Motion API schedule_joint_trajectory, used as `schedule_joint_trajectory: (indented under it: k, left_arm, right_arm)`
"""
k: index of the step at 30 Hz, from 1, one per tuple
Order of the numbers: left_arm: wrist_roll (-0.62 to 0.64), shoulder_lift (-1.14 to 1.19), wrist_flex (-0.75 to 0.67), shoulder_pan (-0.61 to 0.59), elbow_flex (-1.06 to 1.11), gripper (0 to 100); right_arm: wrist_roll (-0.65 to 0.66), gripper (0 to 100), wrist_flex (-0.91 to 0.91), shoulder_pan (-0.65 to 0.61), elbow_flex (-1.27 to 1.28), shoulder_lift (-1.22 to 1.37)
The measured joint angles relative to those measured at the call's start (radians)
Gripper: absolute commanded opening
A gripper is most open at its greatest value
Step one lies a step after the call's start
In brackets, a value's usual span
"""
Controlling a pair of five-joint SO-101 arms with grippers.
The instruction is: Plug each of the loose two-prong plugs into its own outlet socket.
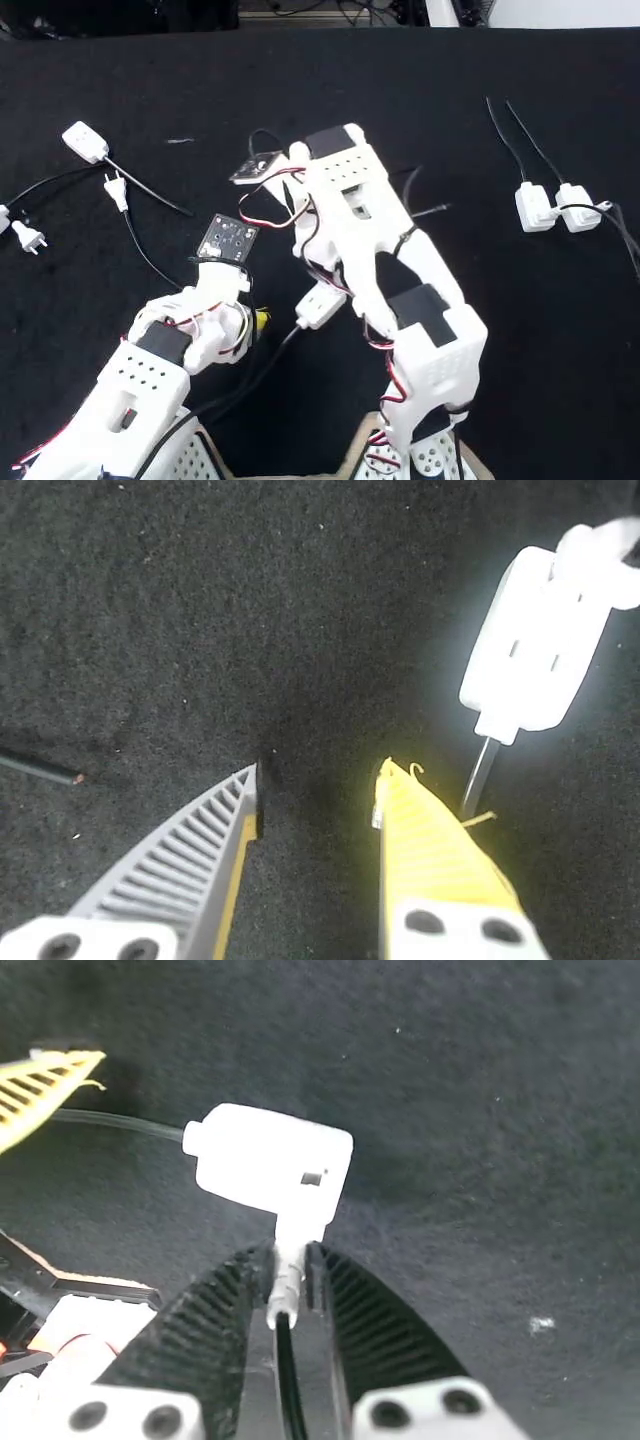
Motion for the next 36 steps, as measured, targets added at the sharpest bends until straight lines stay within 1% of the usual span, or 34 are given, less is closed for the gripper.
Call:
schedule_joint_trajectory:
  k: [11, 16, 22, 32, 36]
  left_arm:
    - [0.0, 0.0, 0.0, 0.0, 0.0, 19]
    - [0.0, 0.0, 0.043, 0.0, 0.0, 19]
    - [0.0, 0.0, 0.046, 0.0, 0.0, 19]
    - [0.0, 0.0, 0.051, 0.0, 0.0, 19]
    - [0.0, 0.0, 0.051, 0.0, 0.0, 19]
  right_arm:
    - [0.0, 1.0, 0.0, -0.005, -0.015, 0.002]
    - [0.0, 1.0, 0.0, -0.038, -0.003, 0.0]
    - [-0.025, 1.0, 0.0, -0.041, 0.015, -0.018]
    - [-0.04, 1.0, 0.0, -0.046, 0.207, -0.137]
    - [-0.04, 1.0, 0.0, -0.071, 0.232, -0.213]
